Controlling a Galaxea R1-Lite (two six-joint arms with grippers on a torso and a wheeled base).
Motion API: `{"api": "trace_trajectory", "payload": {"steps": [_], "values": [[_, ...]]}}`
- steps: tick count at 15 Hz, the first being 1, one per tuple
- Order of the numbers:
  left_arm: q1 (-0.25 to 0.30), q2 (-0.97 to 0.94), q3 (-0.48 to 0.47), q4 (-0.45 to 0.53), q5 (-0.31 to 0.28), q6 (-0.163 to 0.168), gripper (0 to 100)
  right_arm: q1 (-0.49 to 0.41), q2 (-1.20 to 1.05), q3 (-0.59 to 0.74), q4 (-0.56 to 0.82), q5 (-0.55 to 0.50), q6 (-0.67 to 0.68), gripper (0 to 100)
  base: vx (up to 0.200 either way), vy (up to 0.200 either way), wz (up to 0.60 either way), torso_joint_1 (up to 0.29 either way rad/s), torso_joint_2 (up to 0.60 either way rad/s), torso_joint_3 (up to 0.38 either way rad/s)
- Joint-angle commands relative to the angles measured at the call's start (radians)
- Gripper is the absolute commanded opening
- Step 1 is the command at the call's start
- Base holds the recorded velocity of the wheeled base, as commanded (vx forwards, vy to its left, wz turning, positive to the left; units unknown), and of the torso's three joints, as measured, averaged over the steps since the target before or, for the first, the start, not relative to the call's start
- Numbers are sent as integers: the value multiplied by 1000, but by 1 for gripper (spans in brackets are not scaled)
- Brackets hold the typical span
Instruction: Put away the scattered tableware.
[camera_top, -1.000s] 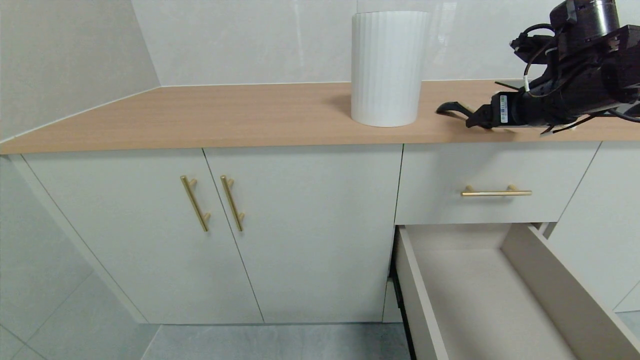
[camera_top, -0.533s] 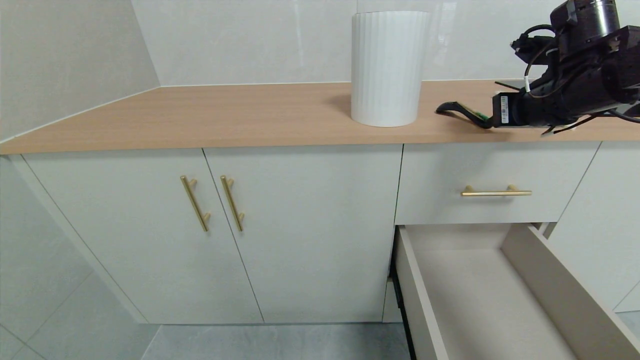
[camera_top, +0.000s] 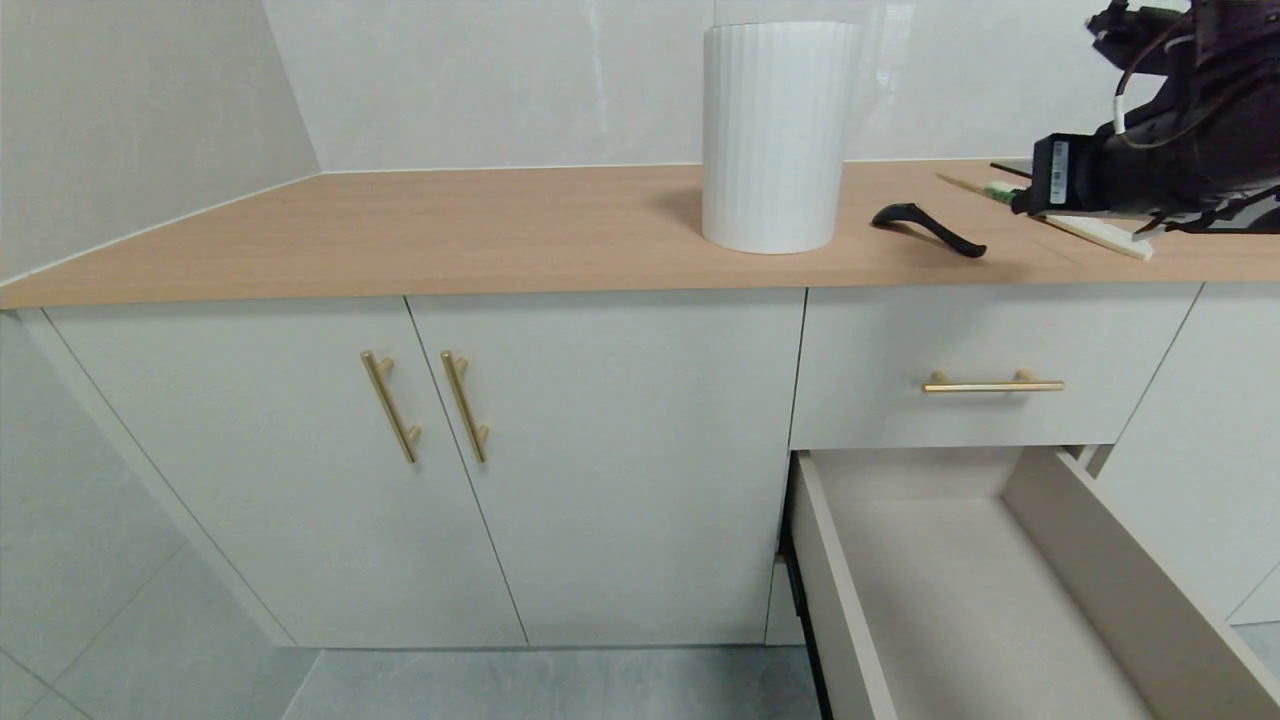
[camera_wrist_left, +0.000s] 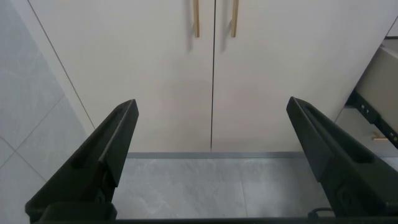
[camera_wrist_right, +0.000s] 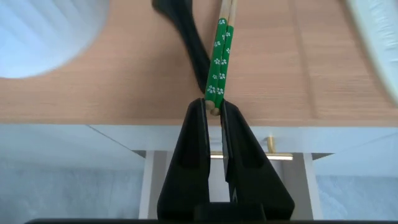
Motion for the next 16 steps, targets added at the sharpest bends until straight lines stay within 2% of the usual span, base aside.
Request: {"api": "trace_trajectory", "payload": {"steps": [1,3,6,9,12,16], "values": [[1,2,0,0,0,0,100,2,-176,87,3,9,2,0,0,0,0,0,0,0],[-1,2,0,0,0,0,100,2,-360,273,3,35,-3,0,0,0,0,0,0,0],[-1,2,0,0,0,0,100,2,-671,618,4,171,-18,0,0,0,0,0,0,0],[-1,2,0,0,0,0,100,2,-923,923,4,184,-40,0,0,0,0,0,0,0],[-1,2,0,0,0,0,100,2,-1052,1087,92,185,-106,0,0,0,0,0,0,0],[1,2,0,0,0,0,100,2,-987,1164,116,265,-109,0,0,0,0,0,0,0]]}}
